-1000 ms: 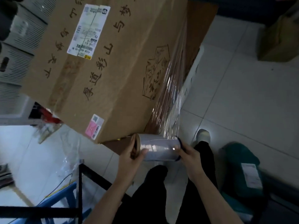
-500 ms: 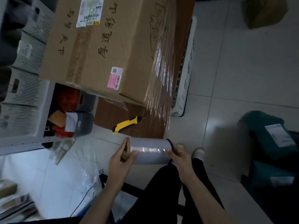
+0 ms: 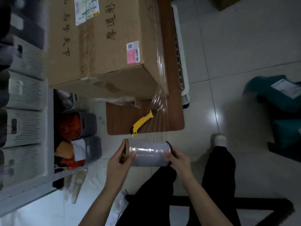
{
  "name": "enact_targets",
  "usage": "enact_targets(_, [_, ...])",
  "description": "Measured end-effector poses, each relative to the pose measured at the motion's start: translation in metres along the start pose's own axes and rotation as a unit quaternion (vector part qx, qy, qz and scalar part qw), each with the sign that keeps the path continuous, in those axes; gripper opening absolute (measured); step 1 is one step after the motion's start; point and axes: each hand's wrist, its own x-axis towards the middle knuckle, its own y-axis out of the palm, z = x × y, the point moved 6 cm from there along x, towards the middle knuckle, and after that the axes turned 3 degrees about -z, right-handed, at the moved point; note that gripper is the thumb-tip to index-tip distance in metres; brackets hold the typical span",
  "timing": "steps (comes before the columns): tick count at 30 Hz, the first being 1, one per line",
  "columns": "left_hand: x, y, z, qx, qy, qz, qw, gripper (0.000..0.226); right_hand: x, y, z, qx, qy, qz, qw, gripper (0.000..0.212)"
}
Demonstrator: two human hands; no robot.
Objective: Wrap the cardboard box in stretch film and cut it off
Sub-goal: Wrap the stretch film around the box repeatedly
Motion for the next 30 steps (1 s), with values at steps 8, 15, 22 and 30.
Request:
enact_targets(8, [0.036,-0.072,0.001,0.061,0.067,0.034,0.995,0.051,-0.023,0.078,-0.054,0.079,-0.002,-0.033,0.996,0.019])
enact_targets(15, [0.070,-0.107,0.011,0.103,0.108,0.077,0.986,0.050,-0.018,0.125,-0.087,0.155,-0.015,-0.065,0.986,0.019])
enact_targets(22, [0.139,-0.156,0.013,0.143,0.132,0.191,0.962,0.056,0.002,0.205,-0.122,0.240,-0.053,-0.146,0.958,0.027])
enact_targets(30, [0.187,-0.215,0.007,0.195,0.178,0.204,0.943,0.057,0.019,0.293,-0.143,0.293,-0.078,-0.144,0.942,0.027])
